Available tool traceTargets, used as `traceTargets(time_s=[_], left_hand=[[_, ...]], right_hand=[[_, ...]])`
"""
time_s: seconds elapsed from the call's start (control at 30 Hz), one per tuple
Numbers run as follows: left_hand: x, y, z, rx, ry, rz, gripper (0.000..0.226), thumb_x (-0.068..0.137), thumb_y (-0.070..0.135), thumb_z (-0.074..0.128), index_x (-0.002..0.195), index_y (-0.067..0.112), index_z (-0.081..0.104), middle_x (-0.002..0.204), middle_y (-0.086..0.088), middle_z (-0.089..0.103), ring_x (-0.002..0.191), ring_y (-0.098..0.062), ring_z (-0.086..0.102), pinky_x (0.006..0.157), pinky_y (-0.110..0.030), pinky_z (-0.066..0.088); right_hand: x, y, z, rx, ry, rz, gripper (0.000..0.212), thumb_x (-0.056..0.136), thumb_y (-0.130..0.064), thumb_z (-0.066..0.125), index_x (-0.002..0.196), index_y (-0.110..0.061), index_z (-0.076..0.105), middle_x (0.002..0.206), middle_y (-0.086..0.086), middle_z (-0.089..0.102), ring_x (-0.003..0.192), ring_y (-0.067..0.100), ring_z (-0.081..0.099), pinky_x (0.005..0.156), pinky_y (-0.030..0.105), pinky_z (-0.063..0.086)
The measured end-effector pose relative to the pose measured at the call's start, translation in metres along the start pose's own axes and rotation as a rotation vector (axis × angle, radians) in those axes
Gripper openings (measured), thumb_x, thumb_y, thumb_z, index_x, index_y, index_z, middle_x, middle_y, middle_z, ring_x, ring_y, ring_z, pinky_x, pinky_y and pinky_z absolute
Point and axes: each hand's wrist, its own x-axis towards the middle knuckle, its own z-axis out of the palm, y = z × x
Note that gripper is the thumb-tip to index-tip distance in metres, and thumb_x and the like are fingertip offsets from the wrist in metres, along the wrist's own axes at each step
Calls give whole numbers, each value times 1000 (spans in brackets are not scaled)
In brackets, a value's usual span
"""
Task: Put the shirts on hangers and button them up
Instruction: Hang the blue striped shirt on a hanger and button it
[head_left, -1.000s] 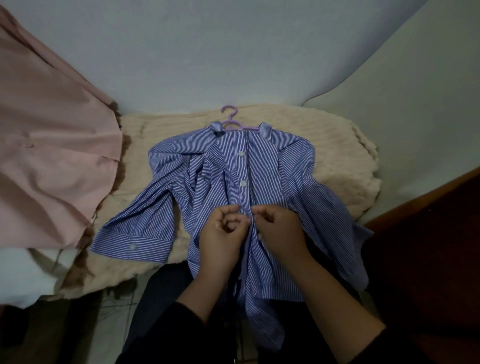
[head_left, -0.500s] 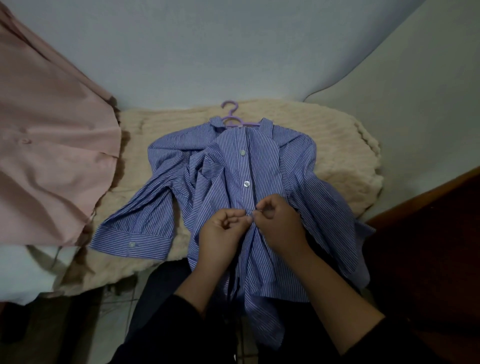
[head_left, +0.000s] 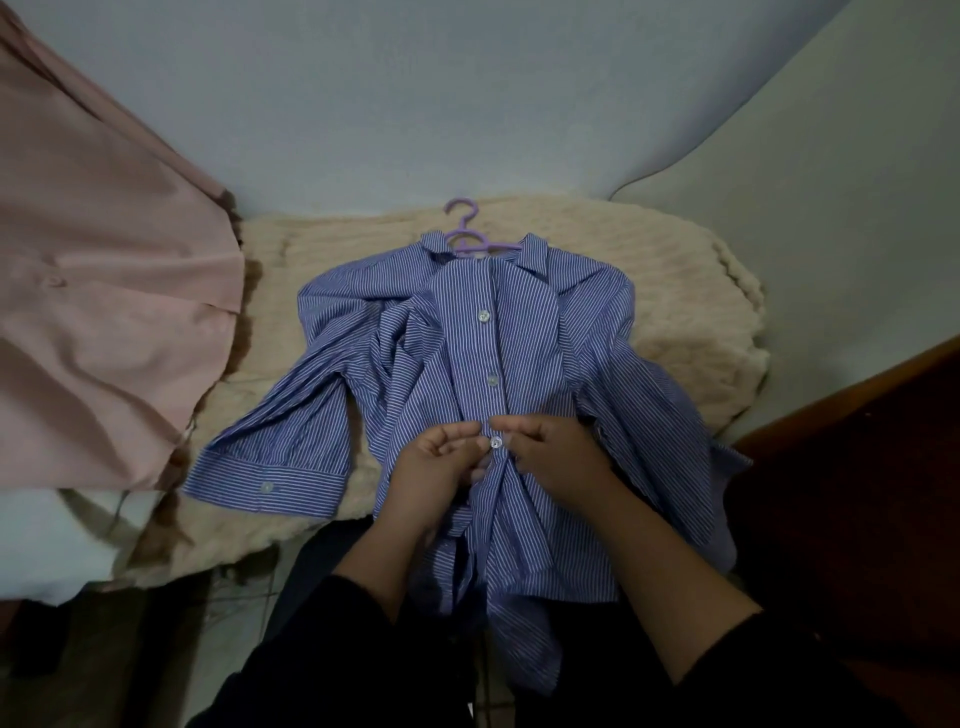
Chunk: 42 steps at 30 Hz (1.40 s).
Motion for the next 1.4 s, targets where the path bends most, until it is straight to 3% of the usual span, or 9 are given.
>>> traceTargets(time_s=[0.17,0.37,0.63,0.8,0.9,1.03,1.17,1.27,1.4], left_hand=[[7,18,3,38,38,54,14,86,2,65,99,9,66,80,-3,68,71,-11,62,61,-20,53],[40,67,11,88,65,151,15,88,5,64,101,12,64,78,0,68,72,-10,63,62,-21,53],[124,156,21,102,217,361,6,89,8,63,94,12,63,73,-2,62,59,-9,56,50,-17,47],[195,179,26,386,307,453,18,84,22,71,97,13,63,81,3,61,73,-10,57,73,-24,45],[224,179,35,601,266,458,25,80,27,74,98,19,59,93,5,57,81,-12,54,70,-23,40],[255,165,31,868,215,338,55,76,24,75,125,12,53,116,-2,56,103,-22,58,83,-27,44],[257,159,22,962,208,310,50,85,15,62,133,12,48,128,-8,56,106,-26,59,84,-29,45],[241,166,15,860,241,391,38,91,10,54,129,11,50,119,-4,60,86,-15,56,72,-21,37],[212,176,11,787,223,479,38,88,1,48,123,13,55,114,-5,60,84,-16,56,69,-21,37]], right_hand=[[11,-7,-7,114,71,-19,29,90,-1,55,109,-20,66,87,-4,64,73,5,58,63,16,49],[53,-41,-20,51,166,-110,24,90,-4,57,111,-8,67,98,-1,66,93,10,61,74,16,47],[152,-105,-48,1,344,-281,19,89,-2,55,100,-6,70,75,-8,63,68,7,56,64,20,45],[224,-105,-68,-298,430,-159,25,87,-11,55,109,-10,68,111,10,66,103,26,59,86,28,46],[250,-97,-68,-594,368,-53,28,85,-27,59,112,-22,66,119,6,62,110,29,55,93,35,44],[267,-97,-58,-827,252,-3,33,91,-41,51,121,-29,58,129,0,55,123,25,43,97,37,30],[276,-99,-55,-1052,128,40,26,93,-34,46,112,-31,63,125,-4,55,123,23,37,93,41,27],[270,-111,-61,-1063,30,56,28,95,-34,42,108,-27,66,120,-2,57,120,23,40,95,41,27],[240,-130,-68,-850,-48,33,33,86,-52,55,87,-22,69,100,1,64,104,22,51,85,37,29]])
